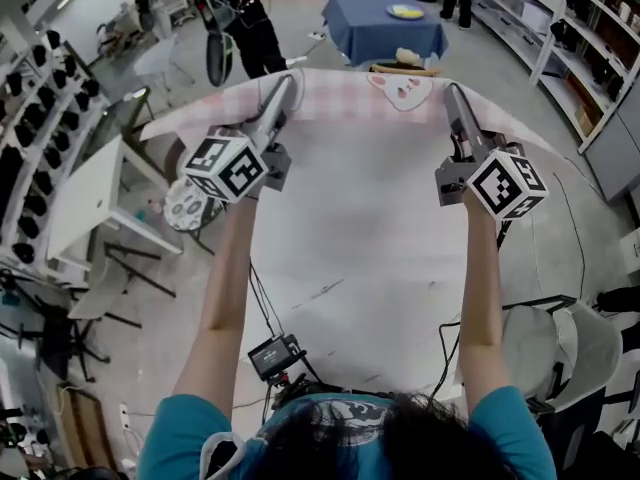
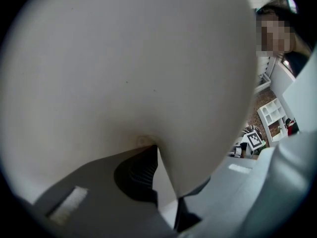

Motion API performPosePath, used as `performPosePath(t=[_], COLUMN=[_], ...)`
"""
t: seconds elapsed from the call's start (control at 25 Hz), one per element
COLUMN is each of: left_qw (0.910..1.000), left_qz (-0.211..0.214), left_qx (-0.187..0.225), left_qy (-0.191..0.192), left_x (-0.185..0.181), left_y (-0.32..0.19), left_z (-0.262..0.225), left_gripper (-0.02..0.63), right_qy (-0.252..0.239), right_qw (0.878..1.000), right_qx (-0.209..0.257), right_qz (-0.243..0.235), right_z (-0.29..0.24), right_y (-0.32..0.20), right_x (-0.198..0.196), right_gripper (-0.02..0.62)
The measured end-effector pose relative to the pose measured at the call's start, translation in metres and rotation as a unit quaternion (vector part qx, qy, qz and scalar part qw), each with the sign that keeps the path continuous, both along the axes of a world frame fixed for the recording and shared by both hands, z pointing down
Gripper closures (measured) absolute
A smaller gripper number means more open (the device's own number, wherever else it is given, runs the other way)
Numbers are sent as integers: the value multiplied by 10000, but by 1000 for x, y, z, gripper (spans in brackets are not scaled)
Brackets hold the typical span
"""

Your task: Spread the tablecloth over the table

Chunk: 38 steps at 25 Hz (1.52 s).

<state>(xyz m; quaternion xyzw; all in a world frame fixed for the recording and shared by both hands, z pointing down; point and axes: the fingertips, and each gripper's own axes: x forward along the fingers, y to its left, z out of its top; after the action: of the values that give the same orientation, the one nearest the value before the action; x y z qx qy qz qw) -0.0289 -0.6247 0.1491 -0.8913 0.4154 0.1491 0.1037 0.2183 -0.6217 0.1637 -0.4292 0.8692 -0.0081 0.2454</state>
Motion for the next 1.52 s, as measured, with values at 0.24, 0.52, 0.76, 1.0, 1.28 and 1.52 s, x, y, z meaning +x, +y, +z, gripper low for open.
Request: performPosePath(t=[0.24,0.52,0.76,1.0,1.28,1.52], left_qw=[9991,9967,9979,9986,9957,9965], left_qz=[160,338,293,27,-189,-68], left_qx=[361,681,569,230,296,581], left_qy=[-171,-286,-110,-482,-861,-597], left_x=[20,20,13,-2,-3,-5], left_y=[-54,-84,-85,-139,-193,-186], left_z=[-28,-55,-25,-36,-44,-46], left_gripper=[545,540,537,535,535,536], right_qy=[13,164,251,350,354,340], right_qw=[9985,9923,9937,9973,9984,9973], right_qx=[489,1210,1093,634,432,653], right_qz=[232,211,-11,-152,-78,-79], right_z=[-29,-73,-46,-54,-48,-49], right_y=[-35,-45,-55,-116,-180,-176], right_x=[18,15,9,-9,-12,-11], right_gripper=[566,566,569,566,563,561])
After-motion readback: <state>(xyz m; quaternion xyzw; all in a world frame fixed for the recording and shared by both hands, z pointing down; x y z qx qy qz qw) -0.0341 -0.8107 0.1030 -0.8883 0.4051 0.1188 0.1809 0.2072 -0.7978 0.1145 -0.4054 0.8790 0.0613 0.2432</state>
